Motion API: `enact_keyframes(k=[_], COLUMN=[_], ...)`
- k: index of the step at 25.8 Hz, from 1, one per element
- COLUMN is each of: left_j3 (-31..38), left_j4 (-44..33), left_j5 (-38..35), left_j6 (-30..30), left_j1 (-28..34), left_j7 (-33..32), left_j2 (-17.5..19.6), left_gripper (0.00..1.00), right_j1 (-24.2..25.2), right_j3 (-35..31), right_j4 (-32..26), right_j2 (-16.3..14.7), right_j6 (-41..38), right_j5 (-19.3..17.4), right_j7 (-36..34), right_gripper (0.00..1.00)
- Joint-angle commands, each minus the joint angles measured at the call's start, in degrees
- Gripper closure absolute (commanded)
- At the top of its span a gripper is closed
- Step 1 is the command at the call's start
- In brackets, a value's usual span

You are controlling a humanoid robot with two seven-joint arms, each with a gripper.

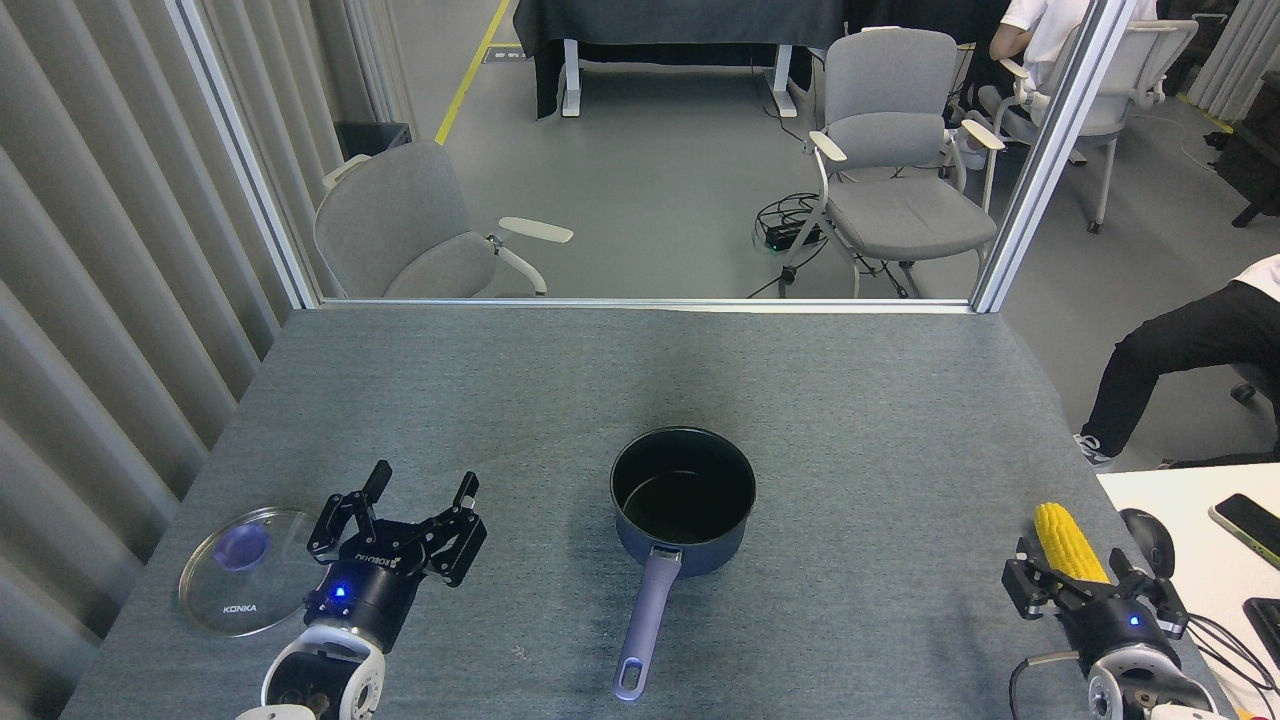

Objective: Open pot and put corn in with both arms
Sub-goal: 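Withdraw the left gripper and grasp the yellow corn cob with the right gripper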

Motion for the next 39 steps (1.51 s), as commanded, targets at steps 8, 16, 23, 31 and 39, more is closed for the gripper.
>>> enact_keyframes(k=[8, 16, 23, 31, 39], left_j3=[2.31, 2.4, 2.48, 2.57, 2.48], left_j4=[2.25, 1.73, 1.73, 1.73, 1.73], left_j5=[5.09, 5.09, 5.09, 5.09, 5.09], left_j6=[0.21, 0.21, 0.21, 0.21, 0.04], left_j1=[0.67, 0.5, 0.32, 0.23, 0.23], left_j7=[-0.25, -0.25, -0.25, 0.01, 0.01], left_j2=[0.12, 0.12, 0.12, 0.12, 0.38], left_gripper=[0.02, 0.02, 0.02, 0.02, 0.02], right_j1=[-11.64, -18.32, -18.49, -17.18, -18.14], right_j3=[2.35, 10.87, 11.22, 11.14, 10.61], right_j4=[20.02, 29.51, 29.95, 30.22, 29.51], right_j2=[-3.69, -3.95, -4.04, -4.04, -4.04], right_j6=[-2.31, -2.31, -2.22, -2.84, -2.75], right_j5=[1.03, 1.64, 1.73, 1.64, -0.91], right_j7=[0.32, 4.98, 5.33, 5.33, 4.72], right_gripper=[0.0, 0.02, 0.02, 0.49, 0.8])
